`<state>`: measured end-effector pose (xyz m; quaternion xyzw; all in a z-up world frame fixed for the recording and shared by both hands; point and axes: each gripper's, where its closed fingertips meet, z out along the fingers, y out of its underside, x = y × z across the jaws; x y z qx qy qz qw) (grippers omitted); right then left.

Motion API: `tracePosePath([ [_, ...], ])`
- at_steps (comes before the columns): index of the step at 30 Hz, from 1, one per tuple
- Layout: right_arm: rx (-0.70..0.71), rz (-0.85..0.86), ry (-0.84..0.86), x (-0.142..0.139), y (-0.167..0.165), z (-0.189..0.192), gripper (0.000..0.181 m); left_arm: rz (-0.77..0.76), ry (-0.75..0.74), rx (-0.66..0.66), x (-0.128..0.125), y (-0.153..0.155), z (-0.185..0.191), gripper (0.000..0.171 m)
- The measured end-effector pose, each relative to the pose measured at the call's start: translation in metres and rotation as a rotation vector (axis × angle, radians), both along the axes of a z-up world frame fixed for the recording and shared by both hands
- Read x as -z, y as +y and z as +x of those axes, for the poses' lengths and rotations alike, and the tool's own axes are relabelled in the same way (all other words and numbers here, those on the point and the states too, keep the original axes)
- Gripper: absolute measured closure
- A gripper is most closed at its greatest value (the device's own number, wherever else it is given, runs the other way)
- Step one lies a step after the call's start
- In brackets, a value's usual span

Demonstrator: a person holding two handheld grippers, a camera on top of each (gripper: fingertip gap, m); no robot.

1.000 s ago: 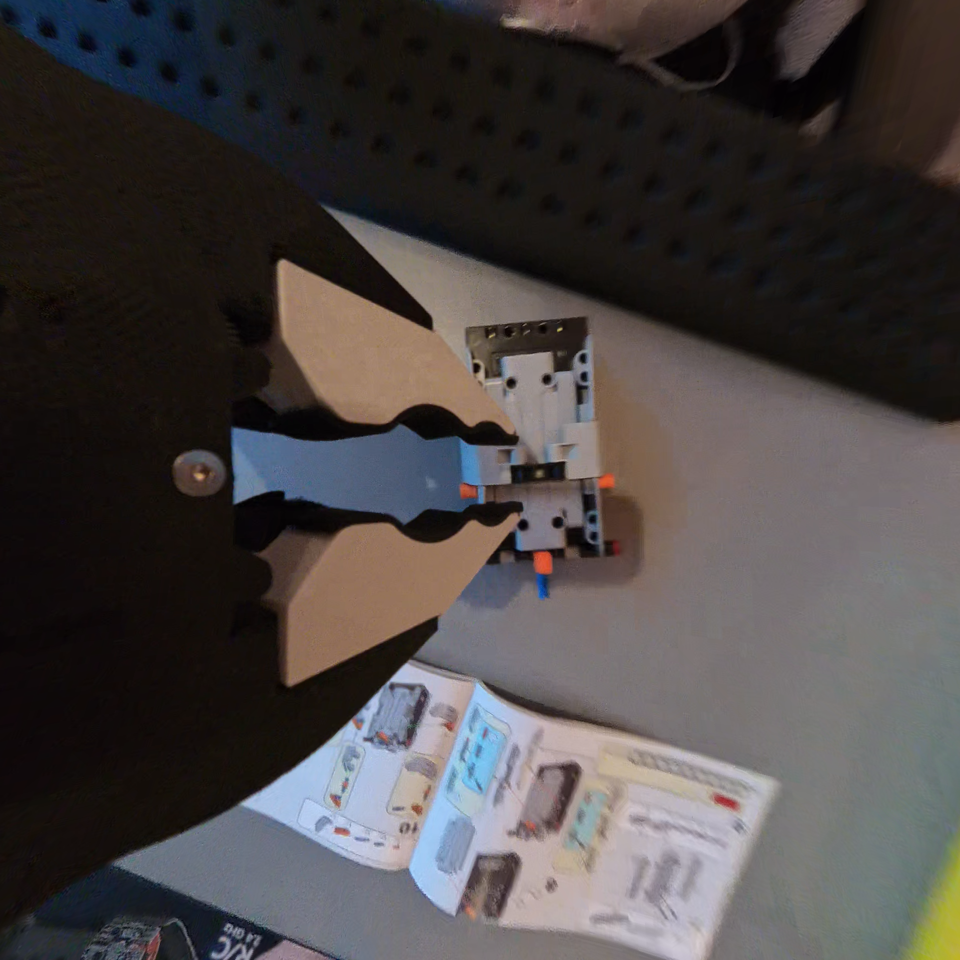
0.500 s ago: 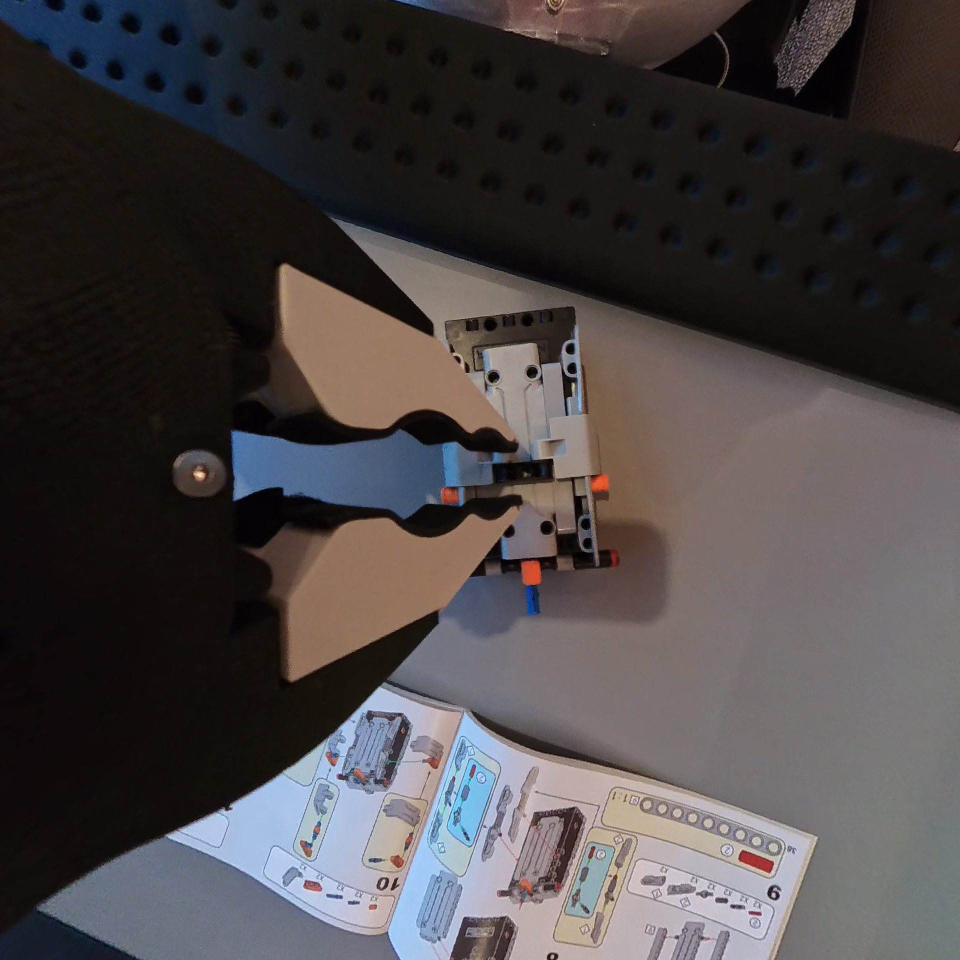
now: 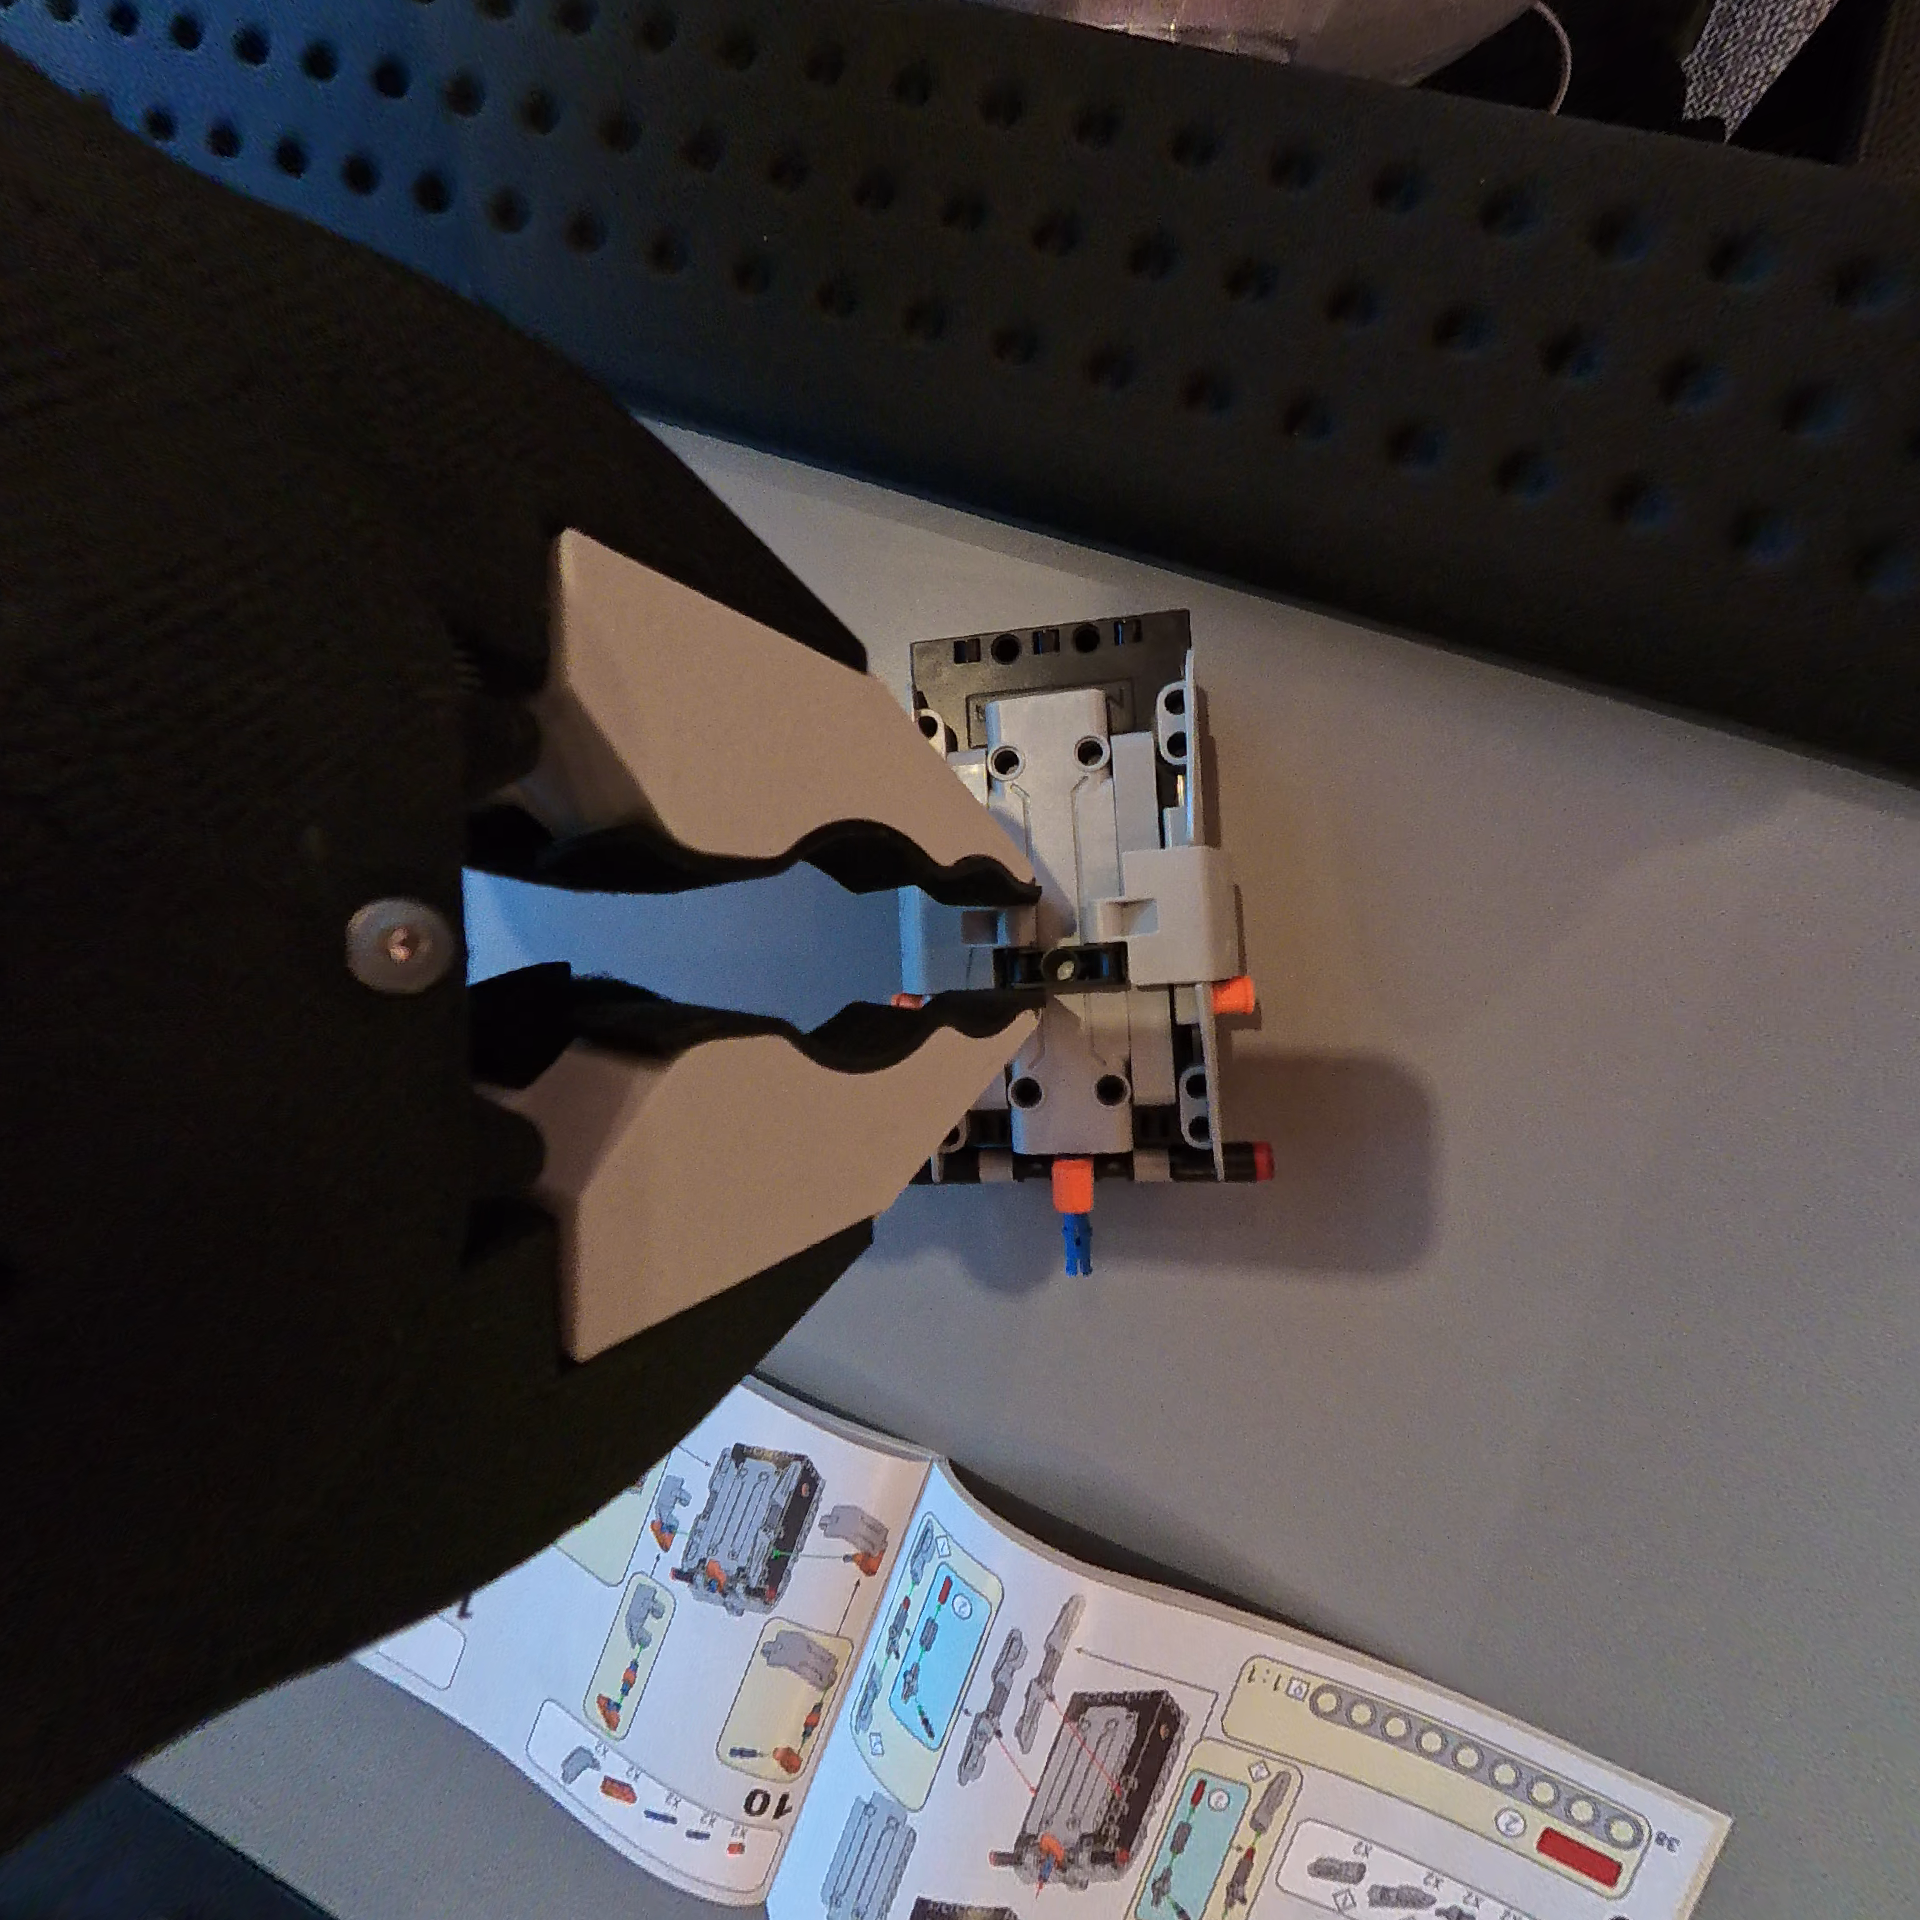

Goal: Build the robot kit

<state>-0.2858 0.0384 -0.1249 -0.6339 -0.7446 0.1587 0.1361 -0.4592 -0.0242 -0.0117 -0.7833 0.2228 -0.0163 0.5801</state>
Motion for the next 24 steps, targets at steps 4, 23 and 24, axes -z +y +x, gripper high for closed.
tracePosePath([
  [4, 0.021, 0.001, 0.034, 0.000, 0.000, -0.001, 0.166, -0.005, -0.018, 0.022, 0.001, 0.002, 0.007, 0.171],
  [23, 0.820, -0.511, 0.587, 0.000, 0.003, 0.031, 0.113, -0.819, -0.606, 0.486, 0.105, 0.053, 0.149, 0.100],
  [24, 0.816, -0.522, 0.554, 0.004, 0.001, 0.029, 0.113, -0.846, -0.610, 0.462, 0.110, 0.056, 0.149, 0.095],
])
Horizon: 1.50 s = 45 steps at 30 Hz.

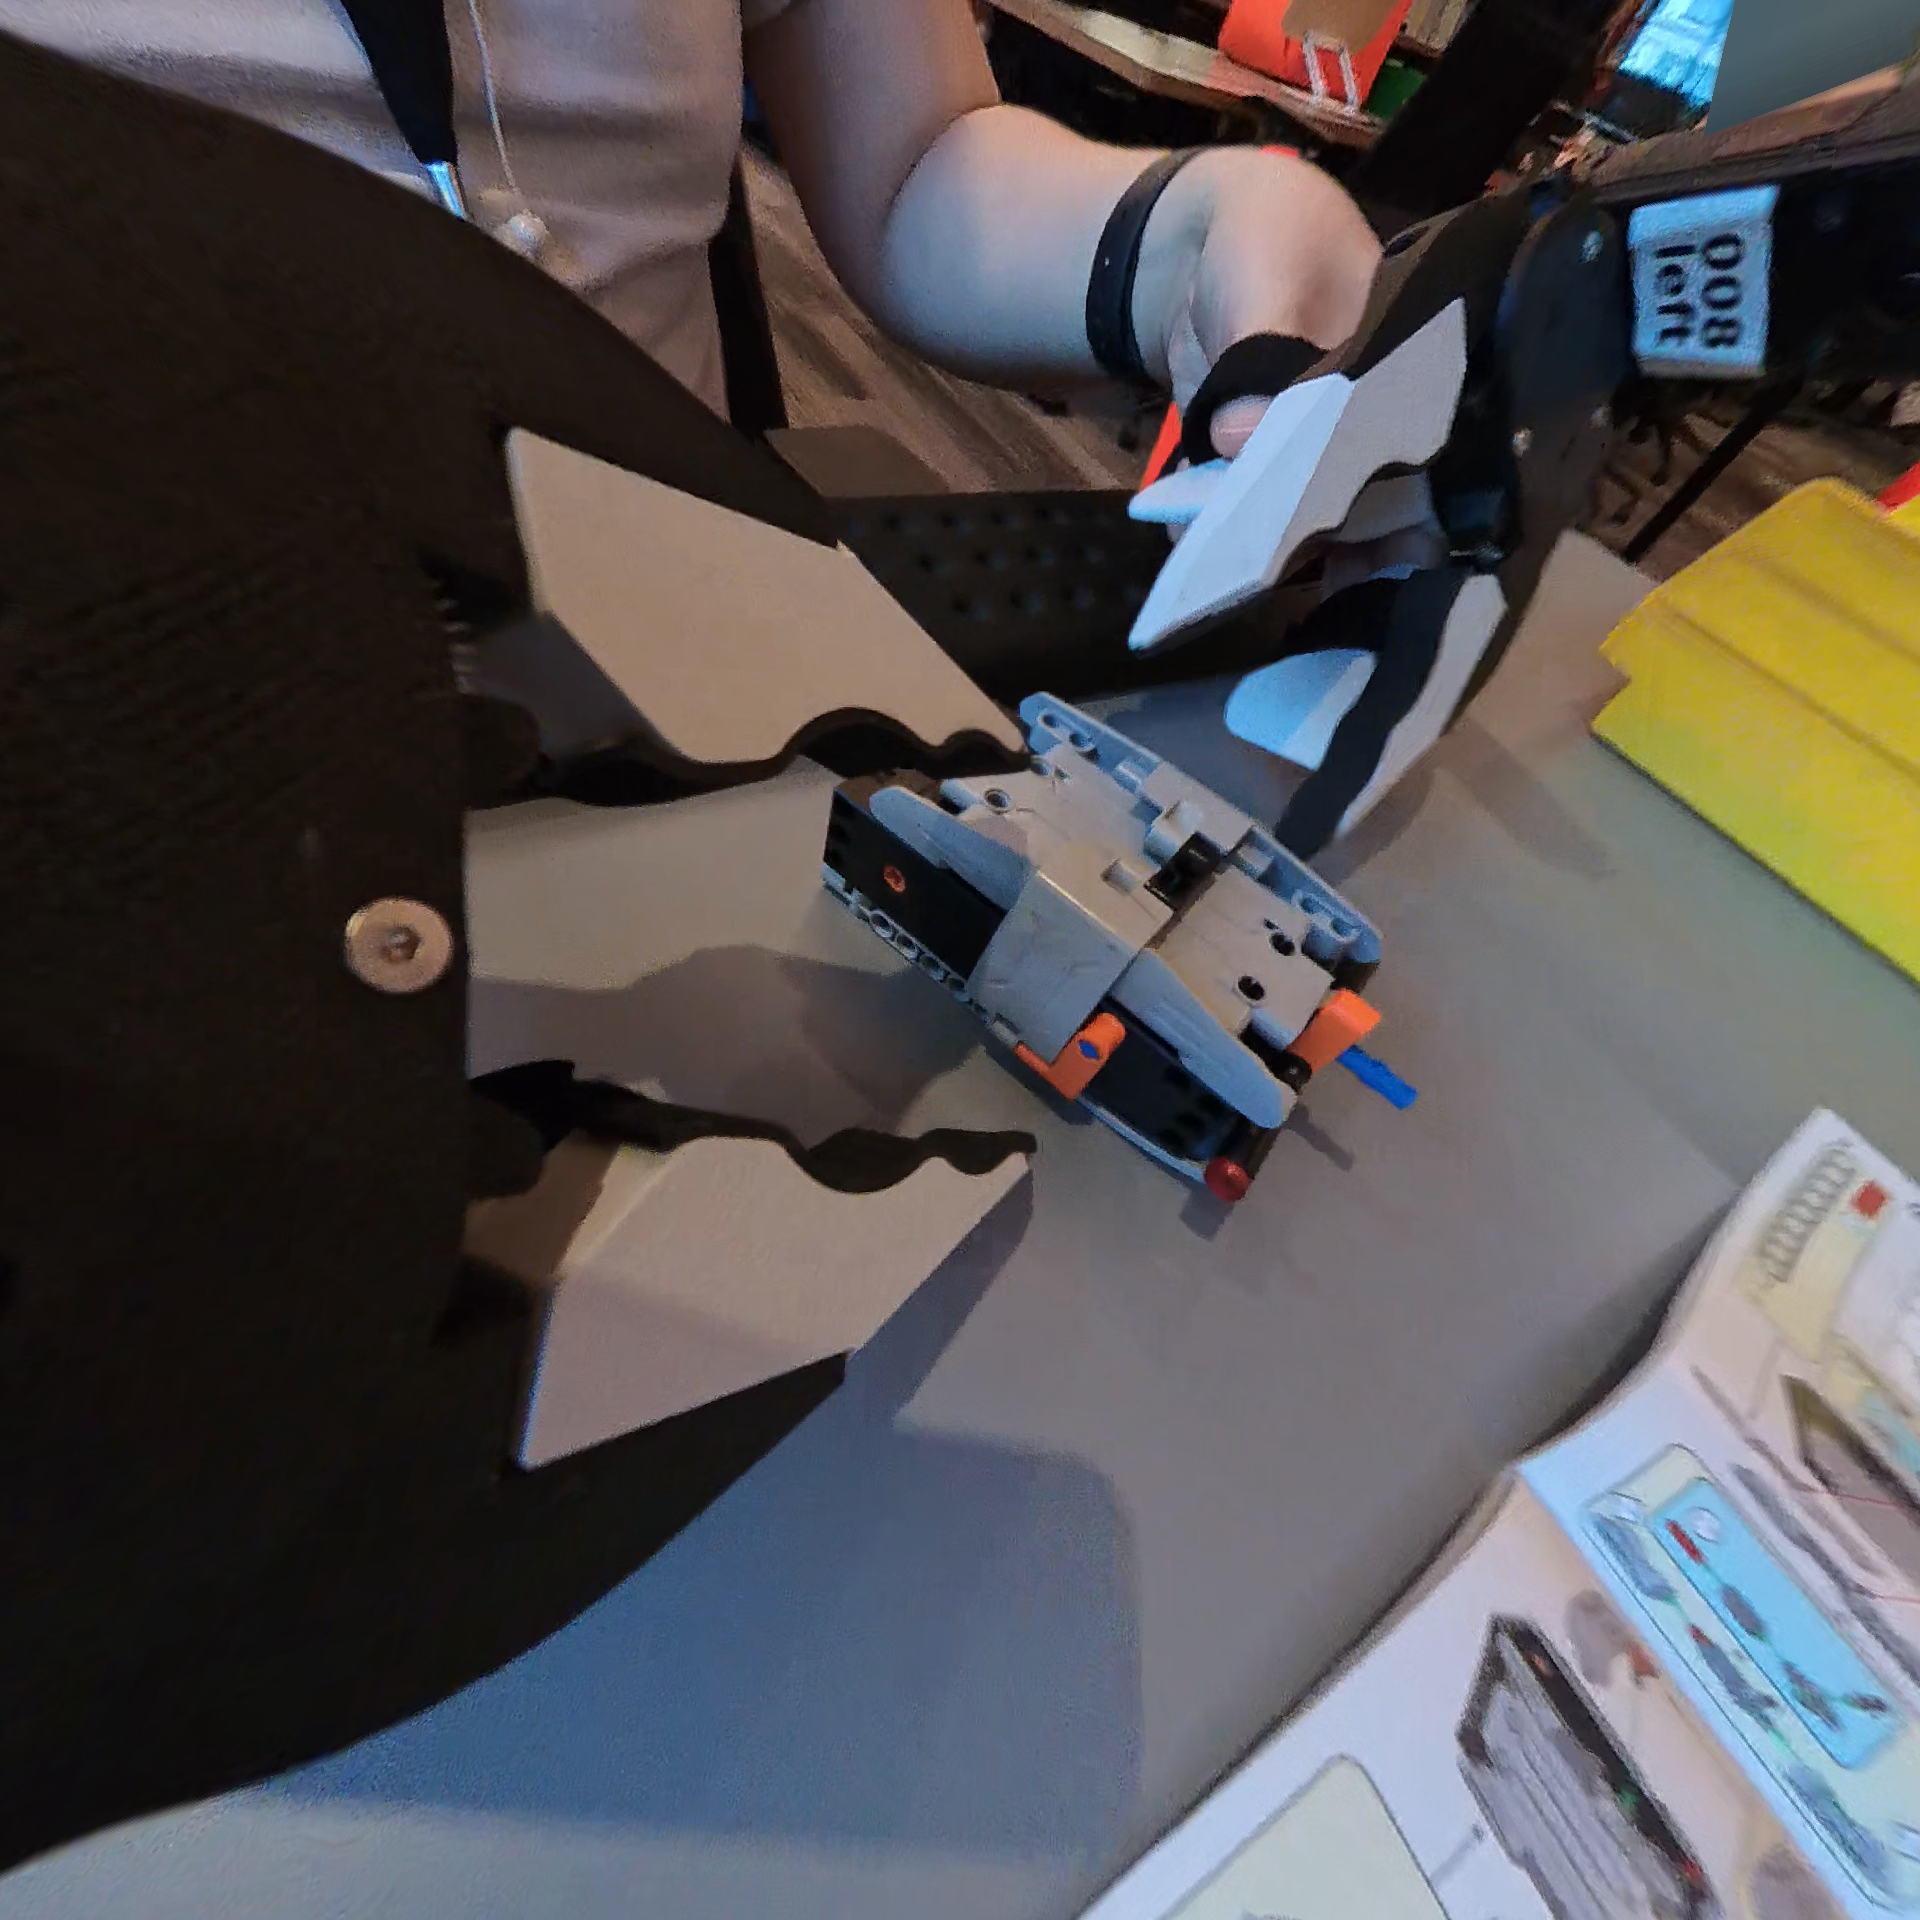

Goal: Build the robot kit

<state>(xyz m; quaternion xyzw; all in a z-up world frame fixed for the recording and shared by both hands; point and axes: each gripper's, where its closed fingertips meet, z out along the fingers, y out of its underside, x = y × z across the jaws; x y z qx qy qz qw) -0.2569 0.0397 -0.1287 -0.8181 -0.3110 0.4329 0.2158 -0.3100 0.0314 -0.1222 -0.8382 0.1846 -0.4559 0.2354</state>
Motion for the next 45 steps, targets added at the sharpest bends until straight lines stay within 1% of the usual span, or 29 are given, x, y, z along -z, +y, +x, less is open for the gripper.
tracePosePath([
  [1, -0.014, -0.007, -0.029, 0.004, -0.002, -0.001, 0.114, -0.007, 0.017, -0.012, 0.004, 0.003, 0.000, 0.093],
  [3, -0.017, 0.002, -0.079, 0.011, -0.002, -0.003, 0.115, -0.016, 0.033, -0.005, 0.010, 0.003, 0.004, 0.097],
  [4, -0.019, 0.001, -0.075, 0.012, -0.002, -0.005, 0.116, -0.028, 0.034, 0.012, 0.013, 0.001, 0.008, 0.098],
  [5, -0.021, -0.015, -0.060, 0.011, -0.002, -0.008, 0.120, -0.031, 0.034, 0.025, 0.014, -0.001, 0.012, 0.104],
  [6, -0.032, -0.041, -0.032, 0.010, -0.005, -0.011, 0.131, -0.031, 0.041, 0.031, 0.016, -0.001, 0.014, 0.109],
  [8, -0.026, -0.075, -0.007, 0.010, -0.006, -0.013, 0.131, -0.003, 0.076, 0.037, 0.018, 0.001, 0.013, 0.117],
  [11, -0.020, -0.029, 0.015, 0.008, -0.003, -0.015, 0.132, 0.053, 0.098, 0.050, 0.015, 0.005, 0.011, 0.118],
  [13, -0.018, 0.088, 0.020, 0.000, 0.007, -0.020, 0.133, 0.170, 0.137, 0.042, 0.007, 0.014, 0.006, 0.119],
  [15, -0.029, 0.261, 0.005, -0.010, 0.022, -0.031, 0.133, 0.365, 0.214, 0.039, -0.005, 0.030, -0.006, 0.119],
  [17, -0.041, 0.526, -0.028, -0.021, 0.044, -0.048, 0.133, 0.589, 0.326, 0.032, -0.015, 0.050, -0.023, 0.120],
  [19, -0.040, 0.760, -0.075, -0.027, 0.063, -0.065, 0.135, 0.737, 0.440, 0.016, -0.018, 0.068, -0.041, 0.120],
  [20, -0.035, 0.845, -0.090, -0.030, 0.070, -0.073, 0.137, 0.784, 0.481, 0.002, -0.019, 0.075, -0.050, 0.121],
  [22, -0.047, 0.934, -0.126, -0.030, 0.077, -0.086, 0.137, 0.838, 0.535, -0.021, -0.019, 0.082, -0.064, 0.121],
  [25, -0.083, 1.048, -0.144, -0.030, 0.077, -0.099, 0.137, 0.894, 0.595, -0.042, -0.018, 0.083, -0.077, 0.121],
  [27, -0.093, 1.111, -0.159, -0.030, 0.076, -0.102, 0.137, 0.938, 0.609, -0.062, -0.017, 0.082, -0.081, 0.121],
  [35, -0.111, 1.184, -0.182, -0.024, 0.071, -0.097, 0.135, 1.017, 0.686, -0.076, -0.015, 0.080, -0.078, 0.122],
  [41, -0.111, 1.150, -0.155, -0.024, 0.069, -0.099, 0.129, 0.983, 0.628, -0.101, -0.016, 0.079, -0.077, 0.122],
  [45, -0.103, 1.118, -0.131, -0.024, 0.067, -0.100, 0.127, 0.956, 0.582, -0.108, -0.015, 0.079, -0.075, 0.118],
])
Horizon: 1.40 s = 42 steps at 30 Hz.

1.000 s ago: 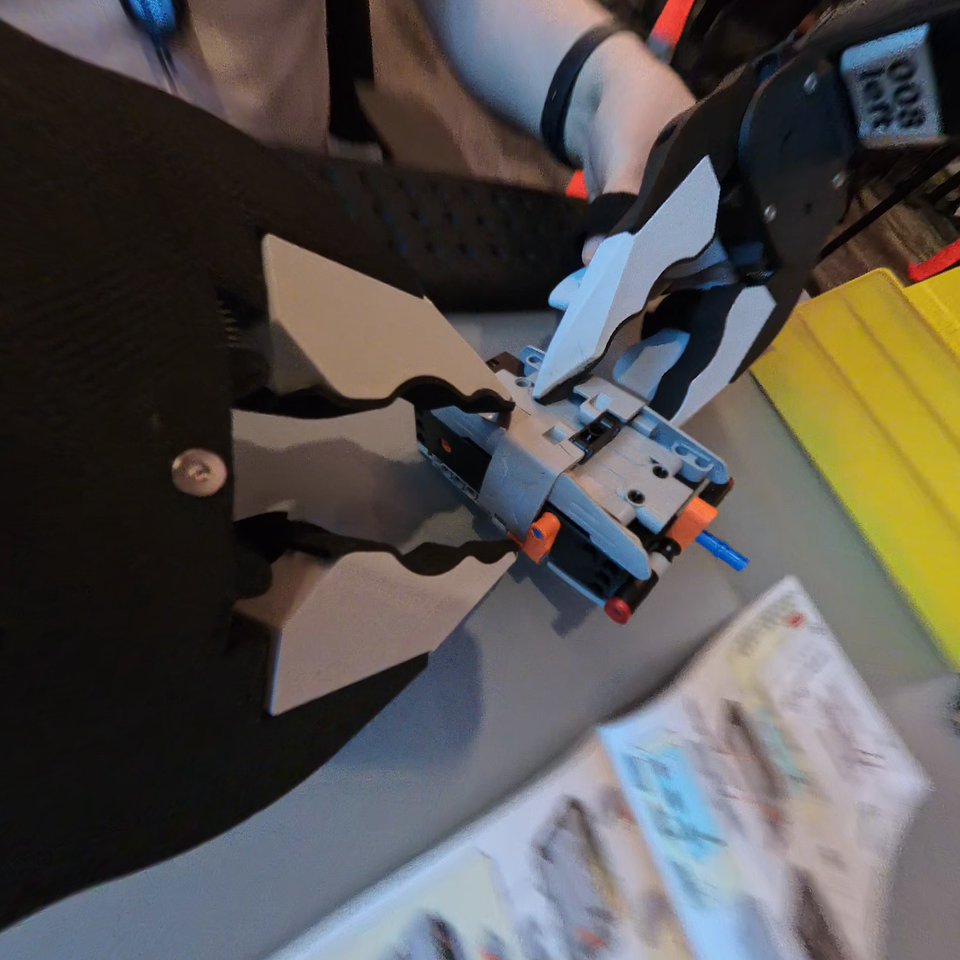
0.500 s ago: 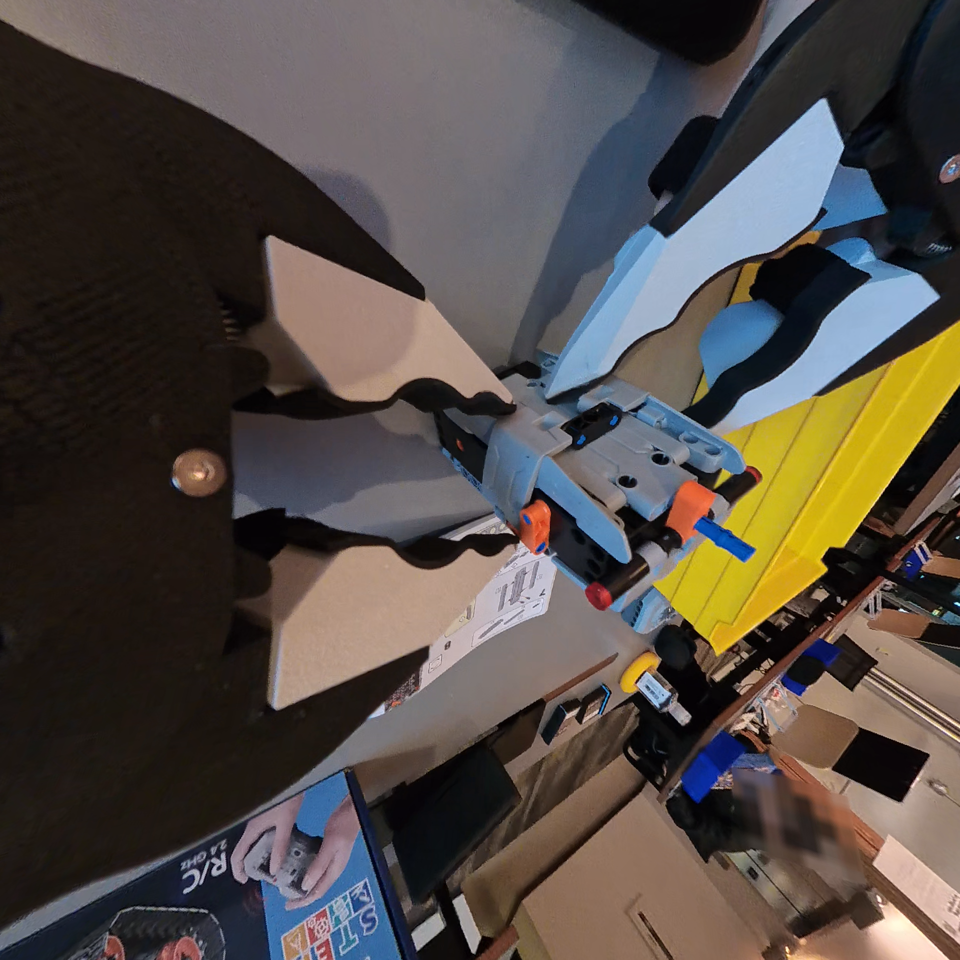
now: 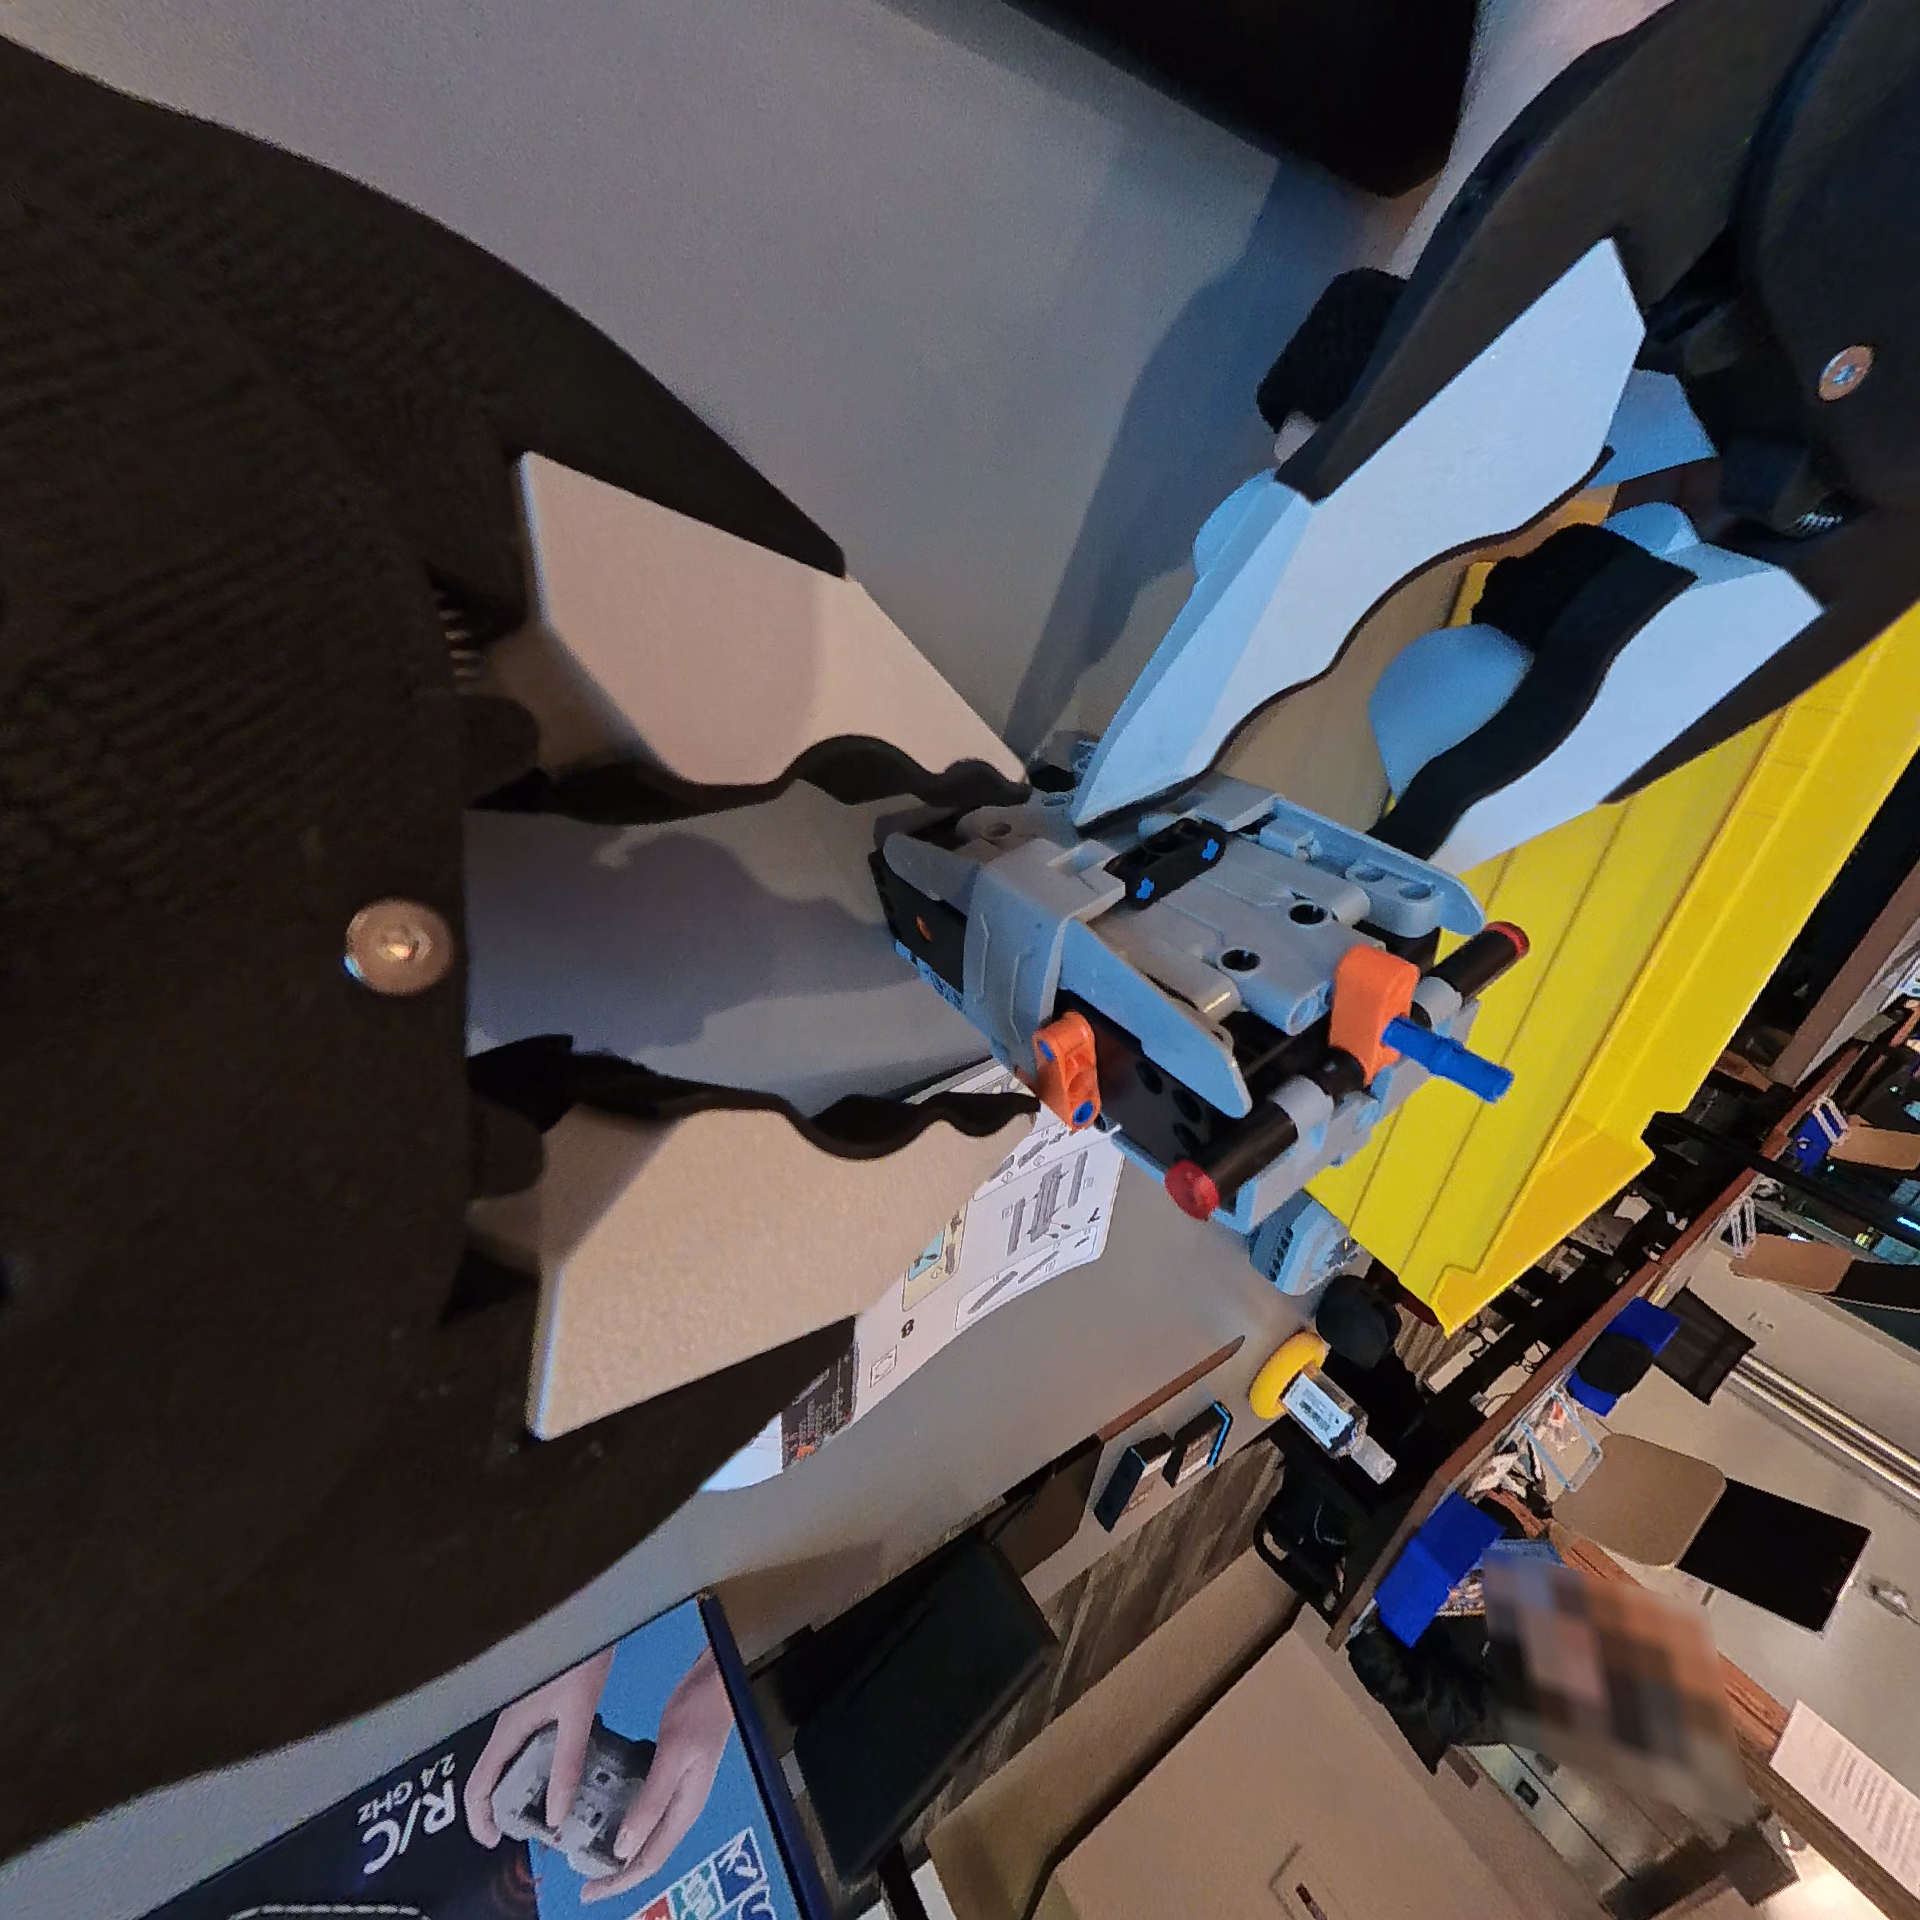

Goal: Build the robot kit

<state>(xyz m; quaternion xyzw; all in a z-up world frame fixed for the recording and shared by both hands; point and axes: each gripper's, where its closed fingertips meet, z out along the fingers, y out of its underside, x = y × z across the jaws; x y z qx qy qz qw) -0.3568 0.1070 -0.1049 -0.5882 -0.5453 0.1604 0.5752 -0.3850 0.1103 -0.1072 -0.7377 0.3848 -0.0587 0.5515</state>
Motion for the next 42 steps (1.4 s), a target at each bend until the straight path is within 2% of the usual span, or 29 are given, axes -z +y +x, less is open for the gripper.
tracePosePath([
  [8, -0.003, -0.023, 0.028, -0.004, -0.002, 0.003, 0.123, -0.006, -0.022, -0.015, -0.001, 0.000, -0.005, 0.113],
  [12, -0.001, -0.027, 0.058, -0.018, -0.008, 0.019, 0.111, 0.012, -0.084, -0.062, -0.017, -0.005, -0.019, 0.103],
  [14, 0.001, -0.004, 0.082, -0.033, -0.016, 0.044, 0.108, 0.052, -0.137, -0.081, -0.031, -0.014, -0.027, 0.100],
  [16, 0.037, 0.021, 0.108, -0.047, -0.018, 0.086, 0.108, 0.077, -0.180, -0.092, -0.042, -0.025, -0.033, 0.096],
  [19, 0.191, 0.041, 0.074, -0.048, -0.002, 0.168, 0.110, 0.101, -0.215, -0.094, -0.058, -0.041, -0.029, 0.090],
  [22, 0.302, 0.055, -0.019, -0.035, 0.010, 0.233, 0.113, 0.152, -0.244, -0.021, -0.086, -0.056, 0.009, 0.092],
  [24, 0.334, 0.040, -0.032, -0.029, 0.011, 0.255, 0.115, 0.165, -0.174, 0.043, -0.093, -0.060, 0.043, 0.092],
  [26, 0.329, 0.008, 0.015, -0.026, 0.010, 0.262, 0.119, 0.185, -0.070, 0.018, -0.096, -0.054, 0.056, 0.088],
  [29, 0.258, -0.066, 0.007, -0.014, 0.001, 0.250, 0.119, 0.237, -0.040, -0.011, -0.107, -0.046, 0.051, 0.084],
  [31, 0.199, -0.079, -0.020, -0.009, -0.006, 0.234, 0.118, 0.246, -0.008, -0.037, -0.109, -0.040, 0.028, 0.077],
  [33, 0.112, -0.129, -0.011, -0.007, -0.016, 0.206, 0.117, 0.190, 0.000, -0.048, -0.104, -0.035, 0.001, 0.076],
  [37, -0.074, -0.296, 0.078, -0.014, -0.024, 0.108, 0.112, -0.106, -0.025, -0.064, -0.055, -0.036, -0.034, 0.084],
  [39, -0.097, -0.348, 0.034, -0.002, -0.016, 0.063, 0.110, -0.181, -0.077, -0.036, -0.029, -0.037, -0.025, 0.099],
  [40, -0.089, -0.353, 0.020, 0.003, -0.009, 0.045, 0.113, -0.212, -0.083, -0.035, -0.016, -0.035, -0.021, 0.101],
  [42, -0.082, -0.375, 0.016, 0.009, -0.002, 0.020, 0.114, -0.223, -0.104, -0.061, -0.001, -0.023, -0.016, 0.113],
])
